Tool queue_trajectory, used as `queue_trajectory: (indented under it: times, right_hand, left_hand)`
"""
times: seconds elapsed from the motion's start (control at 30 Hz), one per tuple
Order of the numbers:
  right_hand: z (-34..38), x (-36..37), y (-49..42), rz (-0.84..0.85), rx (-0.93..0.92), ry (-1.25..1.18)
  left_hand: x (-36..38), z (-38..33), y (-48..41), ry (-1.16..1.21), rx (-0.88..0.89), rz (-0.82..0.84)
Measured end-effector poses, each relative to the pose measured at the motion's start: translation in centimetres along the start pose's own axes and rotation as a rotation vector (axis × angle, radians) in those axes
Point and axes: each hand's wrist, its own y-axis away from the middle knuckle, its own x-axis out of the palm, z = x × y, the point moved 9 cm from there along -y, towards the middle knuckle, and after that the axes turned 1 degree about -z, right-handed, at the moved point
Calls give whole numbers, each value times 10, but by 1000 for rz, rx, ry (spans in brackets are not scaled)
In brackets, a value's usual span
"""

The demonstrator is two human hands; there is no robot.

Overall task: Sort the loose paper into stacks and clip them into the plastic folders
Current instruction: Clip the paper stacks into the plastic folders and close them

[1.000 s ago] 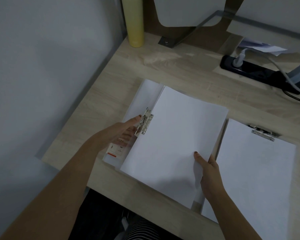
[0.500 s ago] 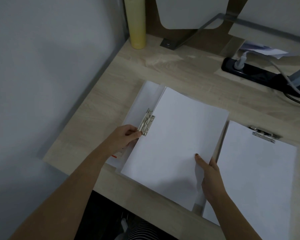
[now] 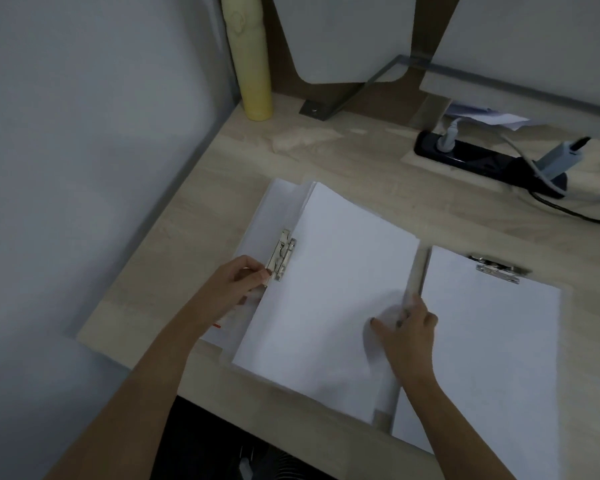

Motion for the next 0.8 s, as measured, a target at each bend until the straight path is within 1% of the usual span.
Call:
queue_trajectory:
  times: [0.03, 0.1, 0.2, 0.27, 0.33, 0.4, 0.5, 0.6, 0.67, 0.7, 0.8]
  right_hand:
    - [3, -2, 0, 23, -40, 74]
    - [9, 4, 1, 173, -56, 74]
    - [30, -4, 20, 430, -48, -70]
    - [45, -25, 35, 528, -54, -214]
    - [56, -55, 48, 576, -54, -373]
    - [58, -86, 55, 581, -65, -478]
    - [41, -140, 58, 540, -64, -636]
    - [3, -180, 47, 486, 18, -771]
    - [-34, -202, 33, 378, 74, -777]
    - [-48, -208, 28, 331, 88, -752]
    - [-90, -220, 12, 236, 142, -602]
  left_hand:
    - [4, -13, 8, 22, 29, -3]
    - [12, -40, 25, 62, 107, -16]
    - [43, -85, 55, 122, 234, 24]
    - [71, -111, 73, 155, 293, 67]
    - [105, -132, 86, 152, 345, 130]
    - [142, -145, 92, 112, 381, 193]
    - [203, -153, 96, 55, 394, 290]
    - [251, -144, 89, 61, 358, 316]
    - [275, -131, 79, 11, 355, 278]
    - [281, -121, 71, -35, 347, 231]
    - [283, -81, 47, -251, 230, 4]
